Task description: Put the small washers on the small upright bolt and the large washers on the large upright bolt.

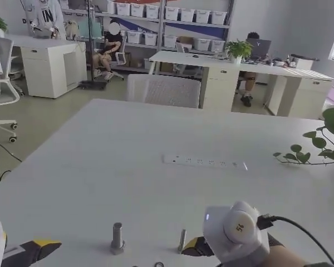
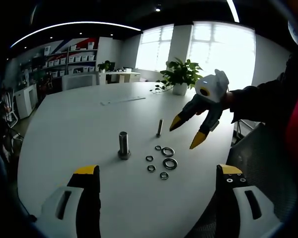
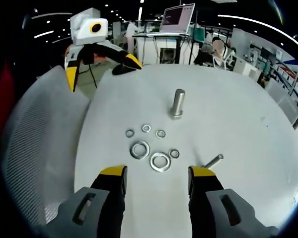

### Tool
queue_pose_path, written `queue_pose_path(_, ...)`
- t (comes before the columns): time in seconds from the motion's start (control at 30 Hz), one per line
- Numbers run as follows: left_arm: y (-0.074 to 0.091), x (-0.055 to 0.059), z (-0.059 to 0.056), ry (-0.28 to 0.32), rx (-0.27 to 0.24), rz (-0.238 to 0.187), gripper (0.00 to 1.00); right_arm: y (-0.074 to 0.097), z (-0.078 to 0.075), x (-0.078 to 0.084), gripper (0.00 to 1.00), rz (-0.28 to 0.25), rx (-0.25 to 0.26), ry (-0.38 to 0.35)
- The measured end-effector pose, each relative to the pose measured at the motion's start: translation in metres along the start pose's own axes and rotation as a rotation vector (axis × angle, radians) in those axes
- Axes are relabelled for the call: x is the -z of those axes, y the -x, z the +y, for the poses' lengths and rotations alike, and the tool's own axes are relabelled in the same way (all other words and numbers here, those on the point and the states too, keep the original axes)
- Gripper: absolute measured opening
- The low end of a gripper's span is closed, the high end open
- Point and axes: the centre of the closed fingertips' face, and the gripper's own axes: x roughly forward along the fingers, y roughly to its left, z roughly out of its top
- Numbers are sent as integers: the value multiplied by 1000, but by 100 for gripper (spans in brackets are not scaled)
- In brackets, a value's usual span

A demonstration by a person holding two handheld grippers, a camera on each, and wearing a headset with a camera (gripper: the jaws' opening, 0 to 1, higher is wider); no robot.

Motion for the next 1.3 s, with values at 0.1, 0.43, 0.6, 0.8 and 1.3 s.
queue_pose_path(0.1,0,0,0,0,1,1,97,-2,0,0,49,20,-7,10)
queue_pose_path(0.43,-1,1,0,7,6,-2,97,-15,-4,1,42,101,-16,34)
queue_pose_path(0.6,-1,0,1,7,5,-7,97,-21,-3,2,40,124,-31,37)
queue_pose_path(0.8,-1,1,1,7,5,-3,97,-28,-1,4,36,155,-42,36)
queue_pose_path(1.3,-2,1,0,12,10,-5,97,-39,0,10,32,233,-53,52)
